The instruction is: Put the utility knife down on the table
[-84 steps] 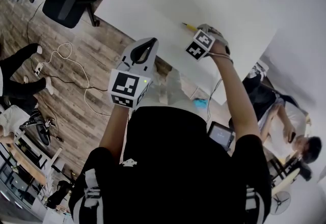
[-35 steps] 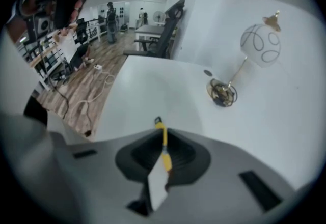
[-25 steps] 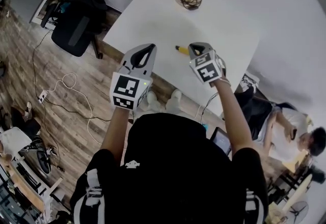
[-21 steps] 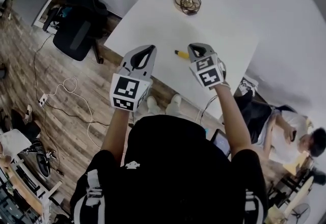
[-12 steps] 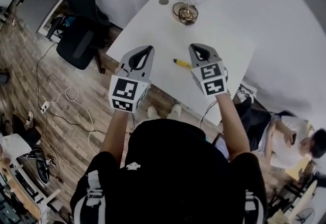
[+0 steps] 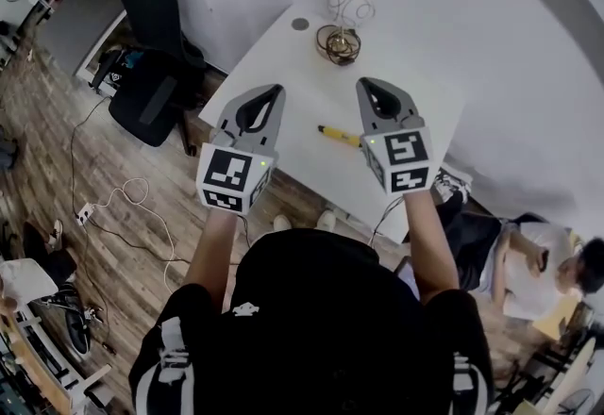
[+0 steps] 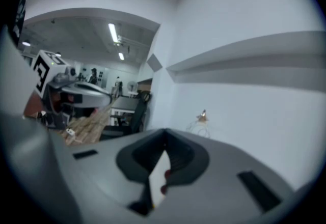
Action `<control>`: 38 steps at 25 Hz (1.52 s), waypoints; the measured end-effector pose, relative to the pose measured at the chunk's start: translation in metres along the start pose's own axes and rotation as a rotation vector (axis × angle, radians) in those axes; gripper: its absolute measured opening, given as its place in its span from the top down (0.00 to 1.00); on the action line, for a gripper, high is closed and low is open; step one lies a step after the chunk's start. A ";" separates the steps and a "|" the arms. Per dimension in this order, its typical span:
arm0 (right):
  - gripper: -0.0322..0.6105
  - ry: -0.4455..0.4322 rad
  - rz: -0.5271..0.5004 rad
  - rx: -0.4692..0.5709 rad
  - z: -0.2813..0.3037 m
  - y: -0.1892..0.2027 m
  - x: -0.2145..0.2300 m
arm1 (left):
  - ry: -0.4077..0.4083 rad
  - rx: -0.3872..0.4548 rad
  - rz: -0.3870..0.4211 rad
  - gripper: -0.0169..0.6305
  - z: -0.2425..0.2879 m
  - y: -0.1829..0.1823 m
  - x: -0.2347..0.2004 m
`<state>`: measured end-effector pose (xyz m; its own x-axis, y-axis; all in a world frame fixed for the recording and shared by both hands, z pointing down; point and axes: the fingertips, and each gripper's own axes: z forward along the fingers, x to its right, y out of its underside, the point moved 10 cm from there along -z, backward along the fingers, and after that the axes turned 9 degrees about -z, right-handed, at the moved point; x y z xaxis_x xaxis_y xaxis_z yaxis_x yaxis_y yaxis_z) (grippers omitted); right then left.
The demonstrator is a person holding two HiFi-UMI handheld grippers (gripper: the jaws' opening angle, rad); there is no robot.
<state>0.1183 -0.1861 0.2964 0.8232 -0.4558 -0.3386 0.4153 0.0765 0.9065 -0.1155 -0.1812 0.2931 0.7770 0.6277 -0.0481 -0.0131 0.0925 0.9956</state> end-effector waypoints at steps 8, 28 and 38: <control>0.90 0.049 0.029 0.074 -0.021 -0.015 0.003 | 0.005 0.036 0.021 0.95 -0.004 -0.015 0.008; 0.90 0.054 0.048 0.086 -0.022 -0.012 0.000 | 0.007 0.050 0.020 0.95 -0.005 -0.018 0.014; 0.90 0.046 0.052 0.080 -0.018 -0.011 -0.001 | 0.011 0.048 0.014 0.95 -0.001 -0.017 0.011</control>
<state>0.1198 -0.1710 0.2821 0.8603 -0.4121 -0.3000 0.3408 0.0273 0.9397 -0.1078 -0.1749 0.2754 0.7699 0.6372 -0.0352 0.0066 0.0472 0.9989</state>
